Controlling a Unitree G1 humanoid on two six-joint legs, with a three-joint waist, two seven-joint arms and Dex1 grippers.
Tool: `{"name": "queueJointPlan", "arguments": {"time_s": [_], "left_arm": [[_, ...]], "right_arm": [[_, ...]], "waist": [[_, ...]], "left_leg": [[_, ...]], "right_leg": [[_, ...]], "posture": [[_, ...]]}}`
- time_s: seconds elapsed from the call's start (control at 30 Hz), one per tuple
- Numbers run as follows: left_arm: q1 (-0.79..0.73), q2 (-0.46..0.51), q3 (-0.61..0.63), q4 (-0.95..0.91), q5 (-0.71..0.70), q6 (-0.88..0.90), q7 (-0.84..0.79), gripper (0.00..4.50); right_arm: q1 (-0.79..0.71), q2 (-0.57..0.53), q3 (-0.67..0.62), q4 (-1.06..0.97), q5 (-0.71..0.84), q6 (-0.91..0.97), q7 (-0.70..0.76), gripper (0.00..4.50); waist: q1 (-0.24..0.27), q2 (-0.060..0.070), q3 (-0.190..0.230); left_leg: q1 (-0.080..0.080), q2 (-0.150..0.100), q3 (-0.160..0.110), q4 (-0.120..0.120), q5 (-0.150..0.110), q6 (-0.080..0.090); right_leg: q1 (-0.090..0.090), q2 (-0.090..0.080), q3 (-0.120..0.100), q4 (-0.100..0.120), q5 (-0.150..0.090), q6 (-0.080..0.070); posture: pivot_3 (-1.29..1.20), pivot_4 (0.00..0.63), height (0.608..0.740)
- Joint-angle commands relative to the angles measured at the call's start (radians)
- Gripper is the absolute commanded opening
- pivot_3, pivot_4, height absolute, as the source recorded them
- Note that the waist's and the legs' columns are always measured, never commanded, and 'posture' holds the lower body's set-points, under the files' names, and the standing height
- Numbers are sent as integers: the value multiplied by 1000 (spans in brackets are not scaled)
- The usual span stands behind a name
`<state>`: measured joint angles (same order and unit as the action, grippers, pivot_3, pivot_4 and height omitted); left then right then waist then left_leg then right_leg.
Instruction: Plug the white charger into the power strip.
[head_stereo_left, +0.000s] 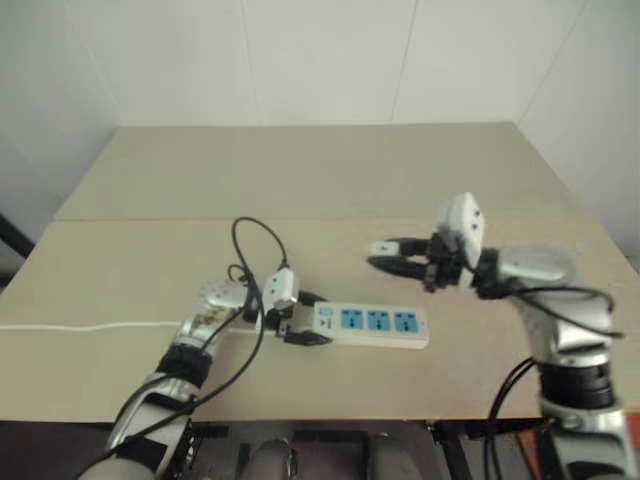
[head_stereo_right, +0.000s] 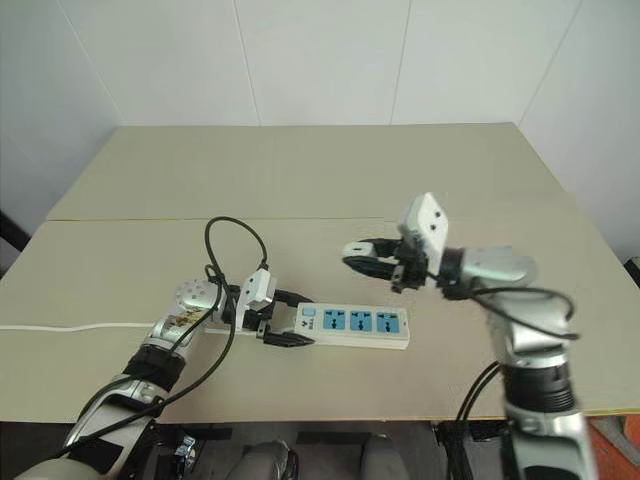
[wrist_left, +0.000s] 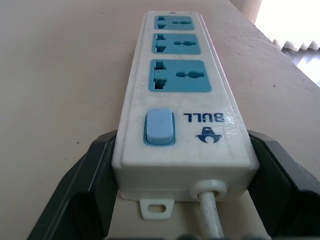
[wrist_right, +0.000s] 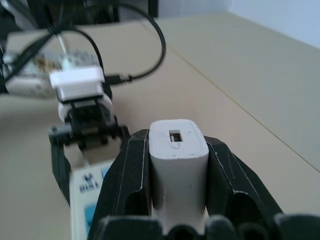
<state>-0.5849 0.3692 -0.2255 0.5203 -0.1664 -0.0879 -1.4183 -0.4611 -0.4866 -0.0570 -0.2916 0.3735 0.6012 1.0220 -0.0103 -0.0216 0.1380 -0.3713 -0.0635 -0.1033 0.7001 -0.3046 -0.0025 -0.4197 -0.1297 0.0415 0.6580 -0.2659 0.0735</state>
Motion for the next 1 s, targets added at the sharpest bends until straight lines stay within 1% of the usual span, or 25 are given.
{"name": "queueJointPlan", "arguments": {"time_s": [0.03,0.13,0.2,0.43,0.67,1.0], "left_arm": [[-1,-2,-23,30,20,2,-3,3277],[-5,-2,-23,36,21,1,-4,3277],[-8,-2,-23,39,22,0,-6,3277],[-11,2,-26,32,24,2,-10,3277],[-6,4,-27,20,24,10,-7,3277],[2,10,-26,2,20,20,-6,3277]], "right_arm": [[23,54,33,-3,20,-105,-24,1172],[49,90,85,51,-13,-199,-28,1172],[52,109,94,78,2,-214,-32,1172],[71,126,149,176,-12,-323,-11,1172],[91,112,177,211,-10,-356,14,1172],[83,96,180,267,-18,-391,31,1172]], "waist": [[-2,0,0],[-3,0,0],[-5,0,0],[-4,0,0],[-5,0,0],[-5,0,0]], "left_leg": [[0,0,0,0,0,0],[1,0,0,0,0,1],[2,0,0,1,0,0],[2,0,0,1,0,0],[2,0,0,1,0,0],[2,0,0,1,0,0]], "right_leg": [[0,0,0,0,0,0],[1,0,0,1,0,0],[1,0,0,1,0,0],[1,0,0,2,0,0],[1,0,0,2,0,0],[1,0,0,2,0,0]], "posture": [[0,150,740],[0,150,740],[0,150,740],[0,150,740],[0,150,740],[0,150,740]]}}
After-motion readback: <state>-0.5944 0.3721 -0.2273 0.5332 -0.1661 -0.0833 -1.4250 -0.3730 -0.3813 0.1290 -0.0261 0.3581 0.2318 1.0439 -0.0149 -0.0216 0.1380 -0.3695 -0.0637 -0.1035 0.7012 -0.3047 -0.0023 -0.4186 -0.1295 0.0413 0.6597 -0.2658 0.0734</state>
